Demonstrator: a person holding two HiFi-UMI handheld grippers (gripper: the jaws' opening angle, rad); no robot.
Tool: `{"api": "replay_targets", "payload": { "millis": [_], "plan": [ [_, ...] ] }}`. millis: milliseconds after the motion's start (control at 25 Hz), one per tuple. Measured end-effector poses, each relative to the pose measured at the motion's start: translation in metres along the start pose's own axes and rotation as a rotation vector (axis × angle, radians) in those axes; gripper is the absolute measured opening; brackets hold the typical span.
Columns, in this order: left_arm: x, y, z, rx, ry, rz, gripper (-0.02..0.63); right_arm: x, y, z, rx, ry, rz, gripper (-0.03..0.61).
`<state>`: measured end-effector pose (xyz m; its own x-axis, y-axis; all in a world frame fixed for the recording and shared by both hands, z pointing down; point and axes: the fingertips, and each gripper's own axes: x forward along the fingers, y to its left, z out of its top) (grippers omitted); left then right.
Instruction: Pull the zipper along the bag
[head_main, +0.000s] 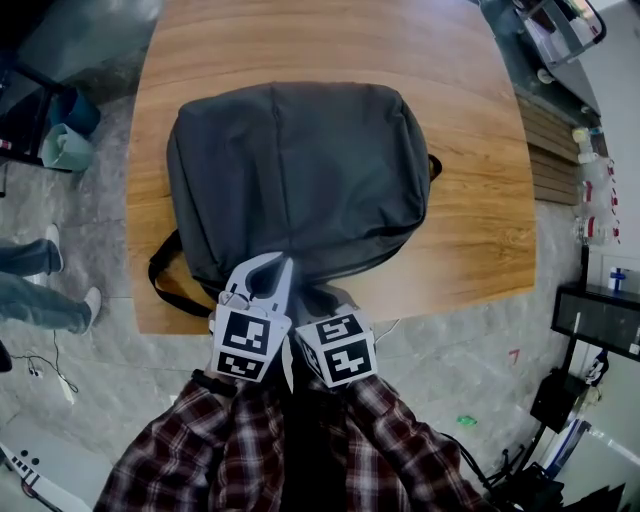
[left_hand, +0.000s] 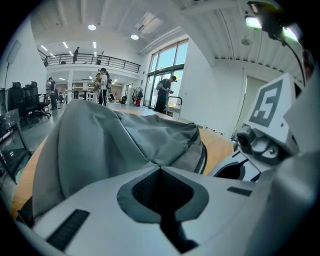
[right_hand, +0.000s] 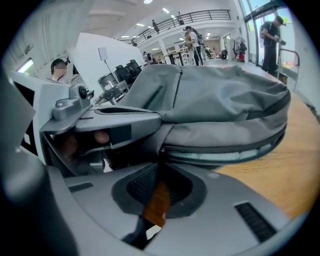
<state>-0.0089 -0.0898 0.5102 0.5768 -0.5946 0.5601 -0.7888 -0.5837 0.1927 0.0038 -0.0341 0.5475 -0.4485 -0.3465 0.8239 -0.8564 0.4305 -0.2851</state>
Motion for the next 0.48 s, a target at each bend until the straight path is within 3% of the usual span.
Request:
{"api": "replay_targets", "payload": {
  "millis": [80,320,480],
  "plan": [
    [0.0003,0.0000,0.0002,-0.002,-0.007,-0.003,0.011,-0.0021,0.0004,-0.0006,0.002,0.014,0.011,0.021],
    [-0.0005,-0.0004,-0.0004,0.004,-0.030,-0.020,0.011,-0.0059,-0.0004,-0.0019,-0.004,0.076,0.035,0.015],
    [-0.0010,-0.0034,-0.0034,0.066,-0.057,-0.034,0.010,-0.0089,-0.0092,-0.0058,-0.026,0.073,-0.007,0.015]
  ]
}}
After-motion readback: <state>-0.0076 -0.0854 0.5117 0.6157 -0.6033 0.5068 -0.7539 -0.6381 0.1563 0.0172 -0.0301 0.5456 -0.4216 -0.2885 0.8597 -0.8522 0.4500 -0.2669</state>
